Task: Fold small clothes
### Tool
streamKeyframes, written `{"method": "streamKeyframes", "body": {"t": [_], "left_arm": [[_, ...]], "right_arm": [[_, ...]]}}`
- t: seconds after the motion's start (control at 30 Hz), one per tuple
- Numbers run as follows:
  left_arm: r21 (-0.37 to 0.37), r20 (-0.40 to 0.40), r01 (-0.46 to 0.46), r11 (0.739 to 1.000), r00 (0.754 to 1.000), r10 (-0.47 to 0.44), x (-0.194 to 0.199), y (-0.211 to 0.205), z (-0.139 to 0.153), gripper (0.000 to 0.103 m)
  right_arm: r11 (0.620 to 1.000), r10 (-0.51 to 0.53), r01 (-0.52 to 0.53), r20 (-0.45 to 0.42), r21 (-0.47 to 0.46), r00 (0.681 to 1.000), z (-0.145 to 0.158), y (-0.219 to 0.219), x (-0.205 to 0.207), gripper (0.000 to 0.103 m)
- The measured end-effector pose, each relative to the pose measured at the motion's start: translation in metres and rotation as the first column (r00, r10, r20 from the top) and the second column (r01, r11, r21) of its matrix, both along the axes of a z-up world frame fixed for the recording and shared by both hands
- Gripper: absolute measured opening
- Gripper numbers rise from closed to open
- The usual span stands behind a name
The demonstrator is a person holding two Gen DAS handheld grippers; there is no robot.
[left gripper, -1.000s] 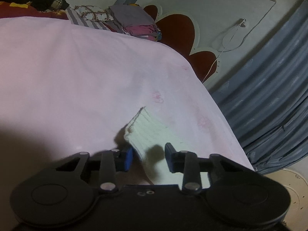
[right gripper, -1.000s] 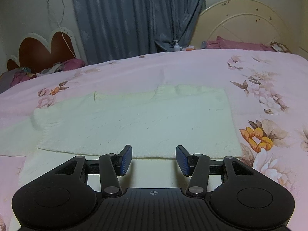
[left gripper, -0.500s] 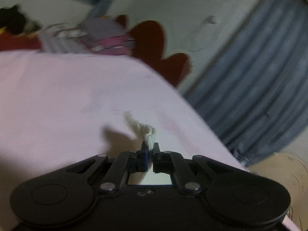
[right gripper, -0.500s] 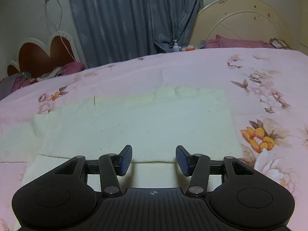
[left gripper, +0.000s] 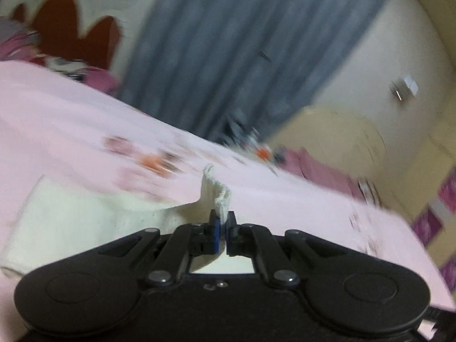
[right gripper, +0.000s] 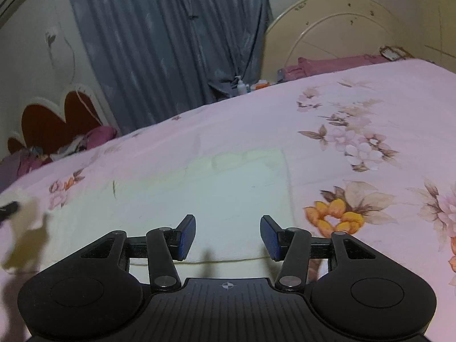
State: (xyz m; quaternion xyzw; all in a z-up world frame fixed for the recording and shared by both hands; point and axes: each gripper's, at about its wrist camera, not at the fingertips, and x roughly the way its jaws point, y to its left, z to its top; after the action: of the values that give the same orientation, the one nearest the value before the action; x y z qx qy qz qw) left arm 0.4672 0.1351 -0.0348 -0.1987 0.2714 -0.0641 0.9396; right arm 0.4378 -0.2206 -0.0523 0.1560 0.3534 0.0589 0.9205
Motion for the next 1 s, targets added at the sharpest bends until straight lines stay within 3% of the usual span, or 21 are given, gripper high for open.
{"method": "streamKeyframes", "body": {"t": [0.13,0.33,0.4,0.47,0.5,0.53,0.57,0.67,0.77,0.8,0.87,0.9,1.0], "left_arm": [[0.054,-0.055,0.128,0.99,0.991,-0.125,0.019,-0.066,-0.015,0.004],[0.086,-0.149,0.255,0.963,0.959,-0.24,0.032,-0.131,-0.042,0.004],[0.064,-0.213,0.325,0.943,0.928,-0.305,0.035,-0.151,-0.056,0.017],[0.096,-0.195,0.346,0.933,0.926,-0.323,0.028,-0.161,-0.057,0.04],[0.109,-0.183,0.35,0.93,0.927,-0.327,0.024,-0.161,-0.053,0.046],[0.133,-0.167,0.343,0.93,0.932,-0.32,0.018,-0.158,-0.049,0.056],[0.172,-0.134,0.317,0.933,0.945,-0.297,0.007,-0.15,-0.042,0.058],[0.233,-0.091,0.216,0.948,0.976,-0.2,-0.018,-0.108,-0.026,0.058],[0.258,-0.081,0.058,0.964,0.996,-0.038,-0.048,-0.042,-0.019,0.059],[0.271,-0.088,0.002,0.963,0.996,0.023,-0.054,-0.024,-0.019,0.061],[0.28,-0.109,-0.108,0.954,0.984,0.143,-0.069,0.017,-0.022,0.074],[0.267,-0.13,-0.141,0.953,0.975,0.181,-0.073,0.032,-0.026,0.074],[0.199,-0.179,-0.174,0.964,0.961,0.21,-0.078,0.058,-0.036,0.074]], "right_arm": [[1.0,-0.026,0.026,0.006,0.014,1.0,0.003,-0.024,-0.007,0.051],[0.996,-0.081,0.082,-0.013,0.043,0.997,0.002,-0.065,-0.015,0.051],[0.994,-0.079,0.08,-0.023,0.068,0.997,0.002,-0.073,-0.016,0.051],[0.992,-0.069,0.072,-0.035,0.099,0.997,0.002,-0.077,-0.016,0.051],[0.991,-0.062,0.066,-0.038,0.114,0.997,0.002,-0.077,-0.015,0.051],[0.99,-0.055,0.06,-0.041,0.126,0.998,0.002,-0.076,-0.013,0.051],[0.989,-0.042,0.048,-0.044,0.138,0.998,0.002,-0.072,-0.01,0.051],[0.985,0.011,-0.003,-0.051,0.175,0.999,-0.001,-0.056,0.003,0.051],[0.976,0.08,-0.066,-0.058,0.209,0.995,-0.007,-0.032,0.016,0.051],[0.973,0.104,-0.088,-0.062,0.214,0.993,-0.009,-0.022,0.021,0.051],[0.967,0.141,-0.121,-0.075,0.225,0.987,-0.016,-0.004,0.03,0.051],[0.964,0.155,-0.132,-0.082,0.229,0.985,-0.019,0.004,0.034,0.051],[0.953,0.189,-0.158,-0.099,0.26,0.977,-0.031,0.026,0.045,0.051]]}}
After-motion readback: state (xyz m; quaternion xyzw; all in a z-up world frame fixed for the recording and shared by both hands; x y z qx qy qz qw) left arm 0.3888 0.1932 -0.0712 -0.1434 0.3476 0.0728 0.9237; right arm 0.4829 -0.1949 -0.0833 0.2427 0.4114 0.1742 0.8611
